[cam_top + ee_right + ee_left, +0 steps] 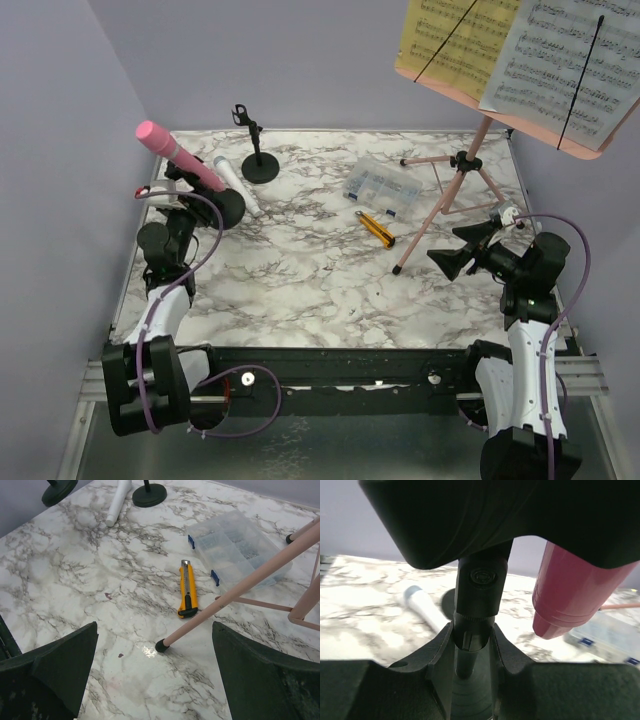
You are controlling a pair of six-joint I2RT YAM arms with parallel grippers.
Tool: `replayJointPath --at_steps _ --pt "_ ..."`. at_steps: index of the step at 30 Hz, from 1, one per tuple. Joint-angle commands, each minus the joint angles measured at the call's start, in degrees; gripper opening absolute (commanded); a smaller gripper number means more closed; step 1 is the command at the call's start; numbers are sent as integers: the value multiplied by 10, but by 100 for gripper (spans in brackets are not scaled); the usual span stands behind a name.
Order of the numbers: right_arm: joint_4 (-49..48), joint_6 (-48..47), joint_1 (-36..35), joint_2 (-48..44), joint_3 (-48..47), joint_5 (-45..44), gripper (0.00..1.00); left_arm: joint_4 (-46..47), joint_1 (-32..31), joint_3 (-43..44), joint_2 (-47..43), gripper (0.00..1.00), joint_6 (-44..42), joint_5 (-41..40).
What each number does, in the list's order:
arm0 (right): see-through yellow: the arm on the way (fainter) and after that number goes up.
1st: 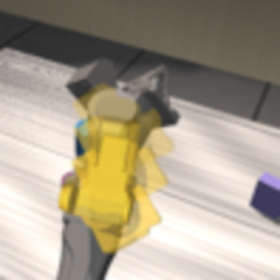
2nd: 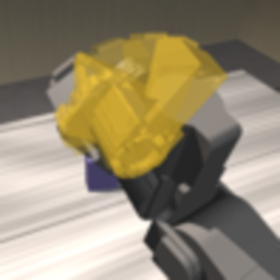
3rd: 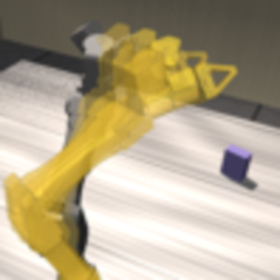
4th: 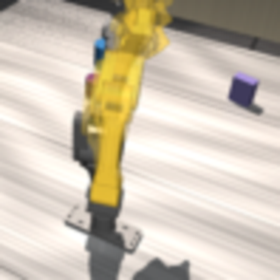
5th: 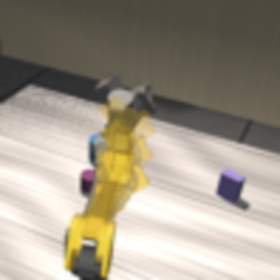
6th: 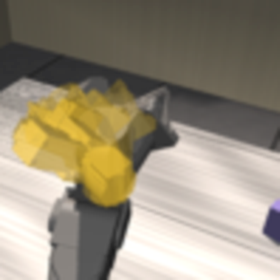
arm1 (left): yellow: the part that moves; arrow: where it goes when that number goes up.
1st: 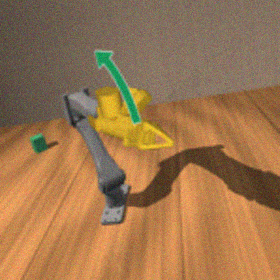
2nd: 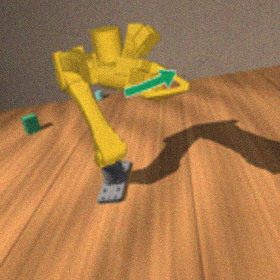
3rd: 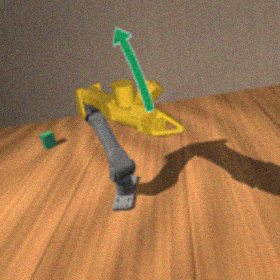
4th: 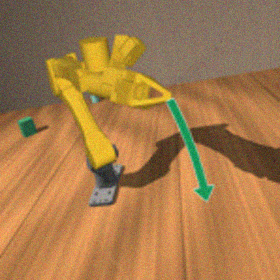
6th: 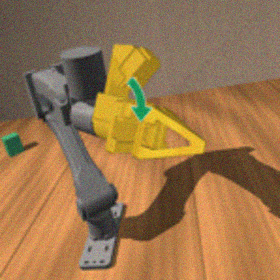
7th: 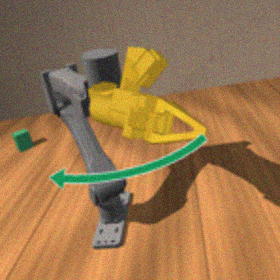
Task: Pack up the instrument practice props
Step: Pick up the microphone stand with the microphone from the center of the board, then place the microphone stand with the microphone at the center of the board.
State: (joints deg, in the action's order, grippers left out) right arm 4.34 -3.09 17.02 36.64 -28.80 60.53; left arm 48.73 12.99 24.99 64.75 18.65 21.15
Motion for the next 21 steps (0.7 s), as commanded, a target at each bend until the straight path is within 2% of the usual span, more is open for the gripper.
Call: replayJointPath --at_steps 1,7,12,17,21 --pt "1 -9 7 3 -2 0 100 -10 -51 -8 -63 0 30 50" --pt "3 -13 16 6 -3 0 100 -48 -174 -9 -105 0 20 34" --pt "2 -15 26 11 -2 1 100 -52 -277 -7 -107 0 25 -14" --pt "2 -16 33 16 -1 3 100 -53 -396 -3 -94 0 13 -87" --pt "1 -18 37 23 0 6 100 -52 -504 5 -67 0 -22 -182"
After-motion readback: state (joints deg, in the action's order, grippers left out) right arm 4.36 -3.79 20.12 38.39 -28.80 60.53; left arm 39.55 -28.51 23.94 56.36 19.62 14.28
